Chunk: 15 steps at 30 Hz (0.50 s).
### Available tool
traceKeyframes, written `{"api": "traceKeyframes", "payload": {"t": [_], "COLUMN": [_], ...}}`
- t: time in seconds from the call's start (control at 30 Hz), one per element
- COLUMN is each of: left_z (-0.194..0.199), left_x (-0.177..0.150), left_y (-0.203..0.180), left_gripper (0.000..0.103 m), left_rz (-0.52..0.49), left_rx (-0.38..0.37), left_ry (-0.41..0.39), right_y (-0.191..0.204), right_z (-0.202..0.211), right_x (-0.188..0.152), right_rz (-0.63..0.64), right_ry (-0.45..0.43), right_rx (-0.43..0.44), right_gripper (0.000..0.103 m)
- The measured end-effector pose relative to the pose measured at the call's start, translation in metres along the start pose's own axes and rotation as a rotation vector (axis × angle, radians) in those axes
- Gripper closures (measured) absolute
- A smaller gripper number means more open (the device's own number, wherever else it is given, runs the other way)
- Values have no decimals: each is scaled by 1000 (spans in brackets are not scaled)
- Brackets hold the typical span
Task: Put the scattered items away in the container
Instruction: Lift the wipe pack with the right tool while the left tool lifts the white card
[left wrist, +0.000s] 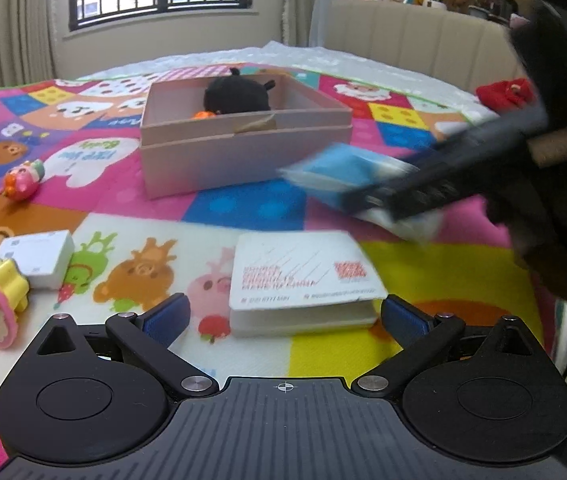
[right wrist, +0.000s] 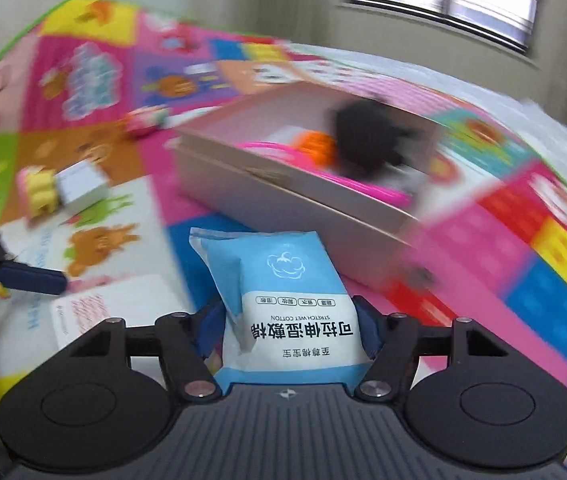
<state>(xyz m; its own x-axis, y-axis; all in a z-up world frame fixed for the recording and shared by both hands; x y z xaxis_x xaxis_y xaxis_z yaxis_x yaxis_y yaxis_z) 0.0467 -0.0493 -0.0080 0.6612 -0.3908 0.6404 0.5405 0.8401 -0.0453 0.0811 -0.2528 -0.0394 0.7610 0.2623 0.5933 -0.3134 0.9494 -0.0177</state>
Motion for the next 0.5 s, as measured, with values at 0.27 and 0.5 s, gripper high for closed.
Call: {"api": "traceKeyframes", "payload": {"t": [0.27,0.5], "left_z": [-34,-32], "left_x": [30,21], "left_y": [-16,-11], "left_gripper": [0,16], "left_rz": [-77,-47], "left_rx": [71,27], "left_ry": [45,46], "right_y": [-11,-15], "right_z": [30,39], "right_x": [-54,-40], "right_rz": [-91,-99], "right_ry": [-5,-52], "right_rx": [-85,-67], "right_gripper": [35,17]}}
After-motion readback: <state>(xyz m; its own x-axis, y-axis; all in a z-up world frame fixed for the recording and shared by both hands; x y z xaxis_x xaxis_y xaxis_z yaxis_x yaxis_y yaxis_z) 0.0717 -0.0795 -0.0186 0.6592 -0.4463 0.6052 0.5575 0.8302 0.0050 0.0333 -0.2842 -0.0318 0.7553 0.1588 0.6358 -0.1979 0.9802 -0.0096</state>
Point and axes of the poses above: each gripper's, at about its wrist camera, not at the fingertips, and z roughly against the way its jaws point, y to its left, x to its top, the point moved 6 cm from there along -z, roughly the way its jaws point, and after that the axes turned 10 degrees about y, right-handed, at the moved point
